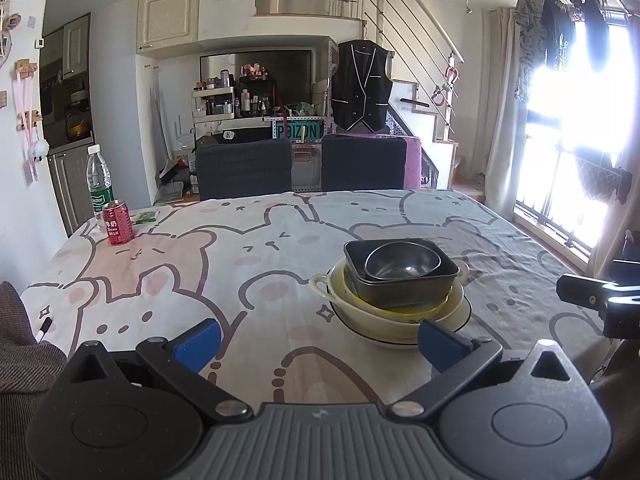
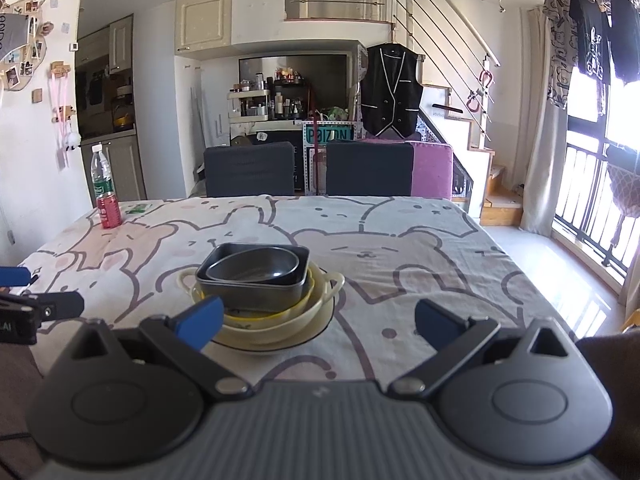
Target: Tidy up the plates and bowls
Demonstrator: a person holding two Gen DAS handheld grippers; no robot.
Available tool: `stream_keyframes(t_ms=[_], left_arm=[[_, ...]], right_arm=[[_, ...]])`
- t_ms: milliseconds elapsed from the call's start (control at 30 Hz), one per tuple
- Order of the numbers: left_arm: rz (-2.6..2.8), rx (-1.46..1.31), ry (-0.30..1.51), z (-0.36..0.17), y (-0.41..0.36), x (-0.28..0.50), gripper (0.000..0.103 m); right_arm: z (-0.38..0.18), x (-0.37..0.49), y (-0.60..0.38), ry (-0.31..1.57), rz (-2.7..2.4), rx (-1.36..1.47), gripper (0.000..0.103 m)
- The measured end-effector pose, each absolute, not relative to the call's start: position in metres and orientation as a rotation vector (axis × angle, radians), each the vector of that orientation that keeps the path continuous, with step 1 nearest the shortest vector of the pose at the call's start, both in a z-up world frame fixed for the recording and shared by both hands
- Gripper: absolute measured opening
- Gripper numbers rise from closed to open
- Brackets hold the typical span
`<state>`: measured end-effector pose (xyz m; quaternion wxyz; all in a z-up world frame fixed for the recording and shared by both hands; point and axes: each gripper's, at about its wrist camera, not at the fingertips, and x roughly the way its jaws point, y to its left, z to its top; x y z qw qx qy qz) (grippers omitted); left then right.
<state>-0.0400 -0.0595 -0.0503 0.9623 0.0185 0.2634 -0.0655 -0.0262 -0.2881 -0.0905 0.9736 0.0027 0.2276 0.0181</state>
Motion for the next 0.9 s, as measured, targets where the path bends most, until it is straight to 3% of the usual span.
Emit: stream_keyframes(t_ms=[900], left_arm=[[-0.131,0.037,0.534,-0.0502,-0.0593,-0.0402,0.103]], right_arm=[[-0.0912,-0.0254,-0.2891,0.460,0.044,0.002,0.103]])
